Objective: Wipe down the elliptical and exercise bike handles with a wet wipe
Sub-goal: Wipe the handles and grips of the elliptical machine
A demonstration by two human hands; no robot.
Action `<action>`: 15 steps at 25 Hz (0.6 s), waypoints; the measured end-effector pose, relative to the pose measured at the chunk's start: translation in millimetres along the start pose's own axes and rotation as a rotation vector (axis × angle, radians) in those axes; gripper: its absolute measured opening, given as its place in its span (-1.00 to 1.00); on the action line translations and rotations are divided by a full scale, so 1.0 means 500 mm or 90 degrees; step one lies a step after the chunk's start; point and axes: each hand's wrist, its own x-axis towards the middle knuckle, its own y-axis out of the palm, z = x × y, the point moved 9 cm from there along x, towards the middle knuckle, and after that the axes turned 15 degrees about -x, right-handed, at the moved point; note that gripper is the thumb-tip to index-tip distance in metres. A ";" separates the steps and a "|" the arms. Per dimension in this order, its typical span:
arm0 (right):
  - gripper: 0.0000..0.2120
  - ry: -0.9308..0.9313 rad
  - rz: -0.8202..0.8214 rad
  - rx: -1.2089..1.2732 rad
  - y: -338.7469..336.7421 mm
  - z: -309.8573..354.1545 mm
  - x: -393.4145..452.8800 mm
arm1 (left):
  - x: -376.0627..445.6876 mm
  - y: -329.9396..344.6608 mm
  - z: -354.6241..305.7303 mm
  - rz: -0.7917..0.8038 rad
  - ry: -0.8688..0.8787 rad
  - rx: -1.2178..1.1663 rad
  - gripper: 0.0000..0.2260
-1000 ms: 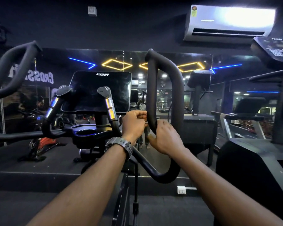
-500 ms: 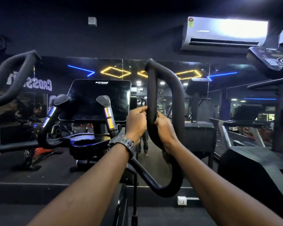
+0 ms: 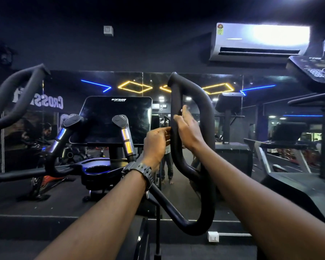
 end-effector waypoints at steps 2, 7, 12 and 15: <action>-0.34 -0.068 0.018 -0.129 0.027 -0.003 -0.026 | -0.005 -0.004 -0.005 -0.003 -0.016 -0.025 -0.63; -0.30 -0.330 0.107 -0.543 0.091 -0.050 -0.182 | -0.011 -0.007 -0.006 0.004 -0.049 -0.109 -0.36; -0.33 -0.353 0.051 -0.731 0.003 0.046 0.029 | -0.013 -0.002 -0.012 -0.039 -0.035 -0.140 -0.34; -0.34 -0.618 0.219 -0.837 0.083 0.000 -0.114 | -0.015 -0.010 -0.008 -0.023 -0.063 -0.144 -0.28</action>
